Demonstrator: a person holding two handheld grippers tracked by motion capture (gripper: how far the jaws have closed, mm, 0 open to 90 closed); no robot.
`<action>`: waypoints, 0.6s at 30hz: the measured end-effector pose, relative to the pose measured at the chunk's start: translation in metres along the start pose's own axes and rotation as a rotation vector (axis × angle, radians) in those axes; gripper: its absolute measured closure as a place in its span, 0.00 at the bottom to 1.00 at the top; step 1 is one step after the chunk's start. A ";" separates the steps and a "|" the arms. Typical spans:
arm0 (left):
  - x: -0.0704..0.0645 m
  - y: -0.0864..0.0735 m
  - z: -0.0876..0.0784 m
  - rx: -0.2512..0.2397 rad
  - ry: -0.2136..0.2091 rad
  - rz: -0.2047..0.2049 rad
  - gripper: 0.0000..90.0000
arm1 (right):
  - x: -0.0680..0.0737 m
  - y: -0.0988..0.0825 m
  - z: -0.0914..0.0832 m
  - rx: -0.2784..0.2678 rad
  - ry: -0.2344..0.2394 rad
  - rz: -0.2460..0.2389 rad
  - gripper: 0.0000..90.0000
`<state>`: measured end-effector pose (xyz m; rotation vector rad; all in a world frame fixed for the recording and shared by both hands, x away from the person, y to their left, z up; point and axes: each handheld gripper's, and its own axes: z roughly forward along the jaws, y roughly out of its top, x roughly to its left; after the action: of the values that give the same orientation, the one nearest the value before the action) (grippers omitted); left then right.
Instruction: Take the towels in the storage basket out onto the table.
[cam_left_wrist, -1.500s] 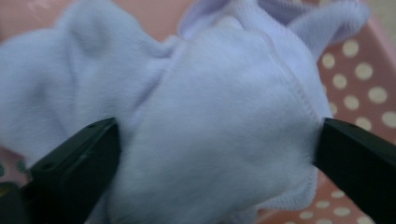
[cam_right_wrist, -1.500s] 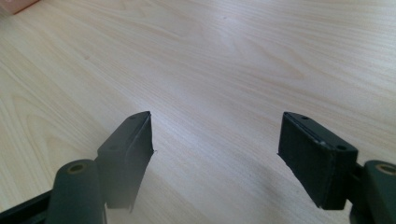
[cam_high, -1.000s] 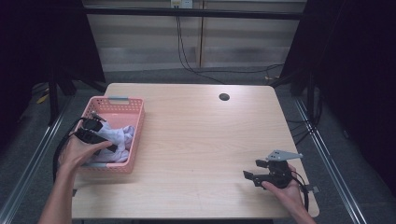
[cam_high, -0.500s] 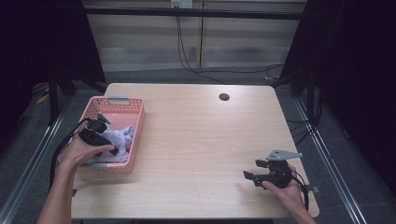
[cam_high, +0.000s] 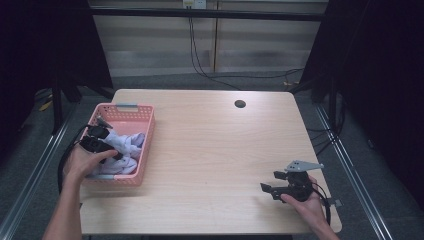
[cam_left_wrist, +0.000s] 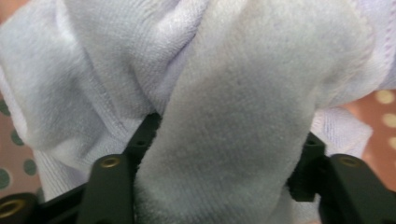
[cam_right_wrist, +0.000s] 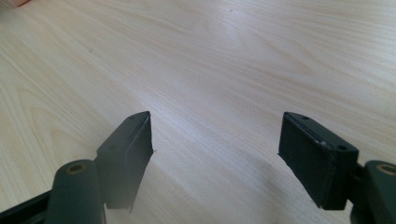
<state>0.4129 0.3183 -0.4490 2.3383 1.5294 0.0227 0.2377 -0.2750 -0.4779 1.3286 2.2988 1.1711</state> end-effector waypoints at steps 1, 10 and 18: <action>0.000 0.000 0.000 -0.005 0.001 0.001 0.56 | 0.000 0.000 0.000 0.000 0.001 -0.002 0.28; 0.001 -0.002 -0.009 -0.055 -0.039 0.015 0.62 | 0.000 0.001 0.000 0.000 -0.001 0.000 0.28; 0.002 -0.005 -0.027 -0.136 -0.108 0.004 0.62 | 0.000 0.001 0.000 0.001 0.001 0.000 0.27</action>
<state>0.4043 0.3289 -0.4255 2.1993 1.4252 0.0010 0.2380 -0.2748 -0.4775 1.3291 2.3004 1.1705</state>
